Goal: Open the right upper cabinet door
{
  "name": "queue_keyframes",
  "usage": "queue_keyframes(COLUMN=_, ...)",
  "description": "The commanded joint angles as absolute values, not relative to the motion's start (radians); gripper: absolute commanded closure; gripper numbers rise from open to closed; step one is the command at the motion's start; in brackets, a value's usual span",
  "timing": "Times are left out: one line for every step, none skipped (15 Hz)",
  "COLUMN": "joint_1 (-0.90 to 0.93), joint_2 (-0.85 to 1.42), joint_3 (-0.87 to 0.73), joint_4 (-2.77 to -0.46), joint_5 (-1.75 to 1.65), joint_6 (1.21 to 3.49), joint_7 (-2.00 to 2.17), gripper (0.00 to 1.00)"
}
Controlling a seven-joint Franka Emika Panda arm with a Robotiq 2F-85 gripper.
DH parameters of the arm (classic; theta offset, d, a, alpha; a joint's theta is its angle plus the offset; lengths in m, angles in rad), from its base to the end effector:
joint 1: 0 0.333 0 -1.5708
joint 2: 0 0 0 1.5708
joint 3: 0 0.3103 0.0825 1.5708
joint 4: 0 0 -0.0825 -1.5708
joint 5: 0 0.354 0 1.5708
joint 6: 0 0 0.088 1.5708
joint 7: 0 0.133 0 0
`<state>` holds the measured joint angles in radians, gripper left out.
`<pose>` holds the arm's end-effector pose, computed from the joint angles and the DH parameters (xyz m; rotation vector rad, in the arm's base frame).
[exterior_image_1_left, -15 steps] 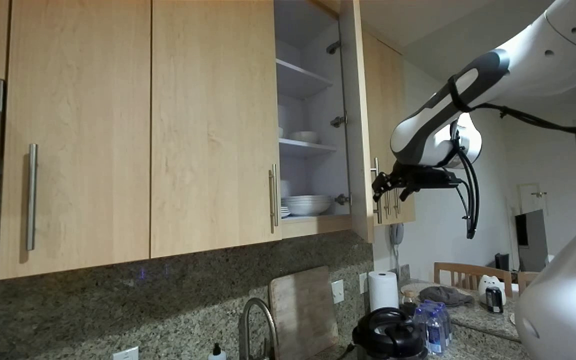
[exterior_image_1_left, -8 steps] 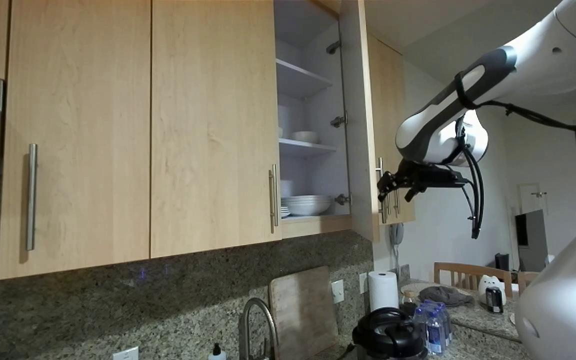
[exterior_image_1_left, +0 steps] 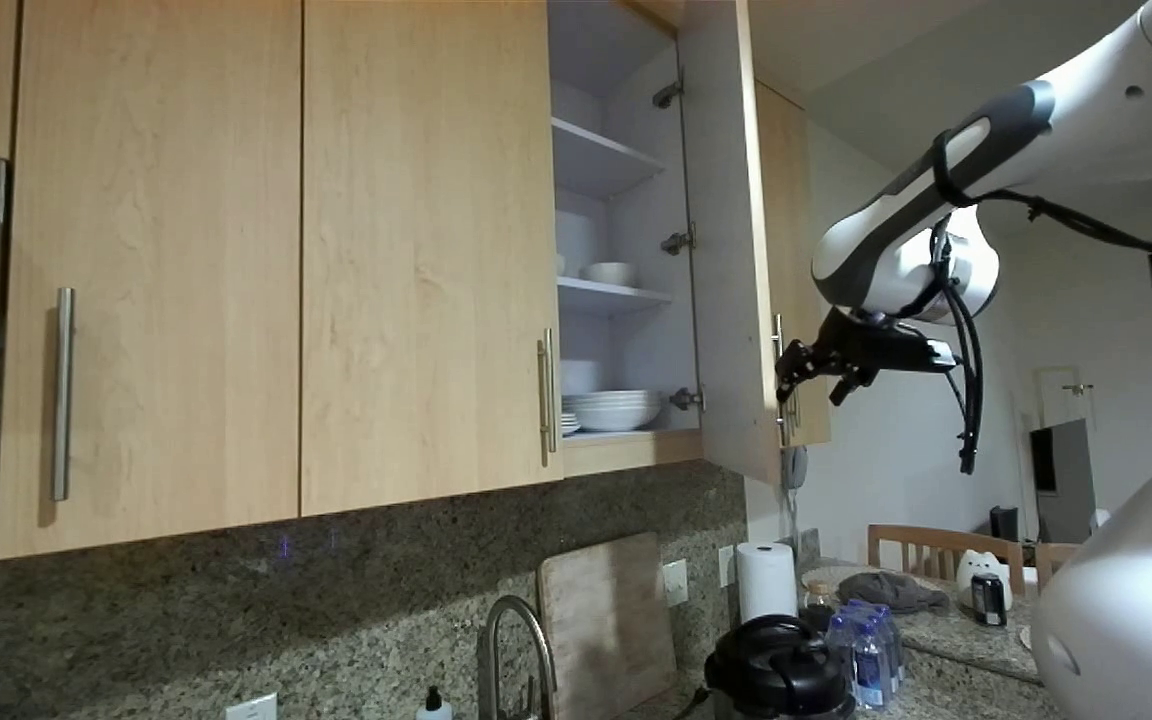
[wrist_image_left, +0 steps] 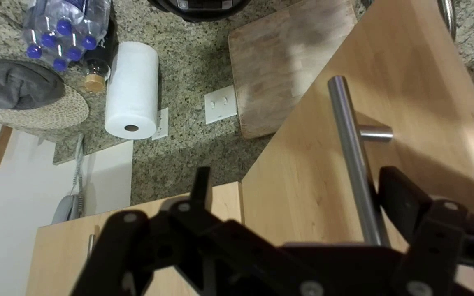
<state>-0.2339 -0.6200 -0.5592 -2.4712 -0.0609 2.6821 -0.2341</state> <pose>0.2799 -0.3279 0.5479 2.6907 -0.7620 1.1613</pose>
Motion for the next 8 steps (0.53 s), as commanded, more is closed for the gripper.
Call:
queue_keyframes(joint_1=-0.38, joint_2=-0.575, joint_3=-0.597, joint_4=-2.446, joint_5=-0.142, joint_6=2.639, joint_7=-0.316, gripper=0.0)
queue_keyframes(joint_1=-0.419, joint_2=-0.567, joint_3=-0.601, joint_4=-2.448, joint_5=-0.177, joint_6=2.643, joint_7=-0.319, gripper=0.0)
queue_keyframes(joint_1=-0.462, joint_2=-0.554, joint_3=-0.603, joint_4=-2.45, joint_5=-0.213, joint_6=2.651, joint_7=-0.321, gripper=0.0)
queue_keyframes(joint_1=-0.493, joint_2=-0.548, joint_3=-0.608, joint_4=-2.453, joint_5=-0.241, joint_6=2.654, joint_7=-0.325, gripper=0.0)
queue_keyframes(joint_1=-0.52, joint_2=-0.541, joint_3=-0.609, joint_4=-2.457, joint_5=-0.266, joint_6=2.656, joint_7=-0.327, gripper=0.0)
queue_keyframes(joint_1=-0.54, joint_2=-0.542, joint_3=-0.603, joint_4=-2.462, joint_5=-0.286, joint_6=2.656, joint_7=-0.327, gripper=0.0)
queue_keyframes(joint_1=-0.556, joint_2=-0.539, joint_3=-0.595, joint_4=-2.466, joint_5=-0.305, joint_6=2.656, joint_7=-0.324, gripper=0.0)
queue_keyframes(joint_1=-0.559, joint_2=-0.54, joint_3=-0.59, joint_4=-2.469, joint_5=-0.317, joint_6=2.652, joint_7=-0.326, gripper=0.0)
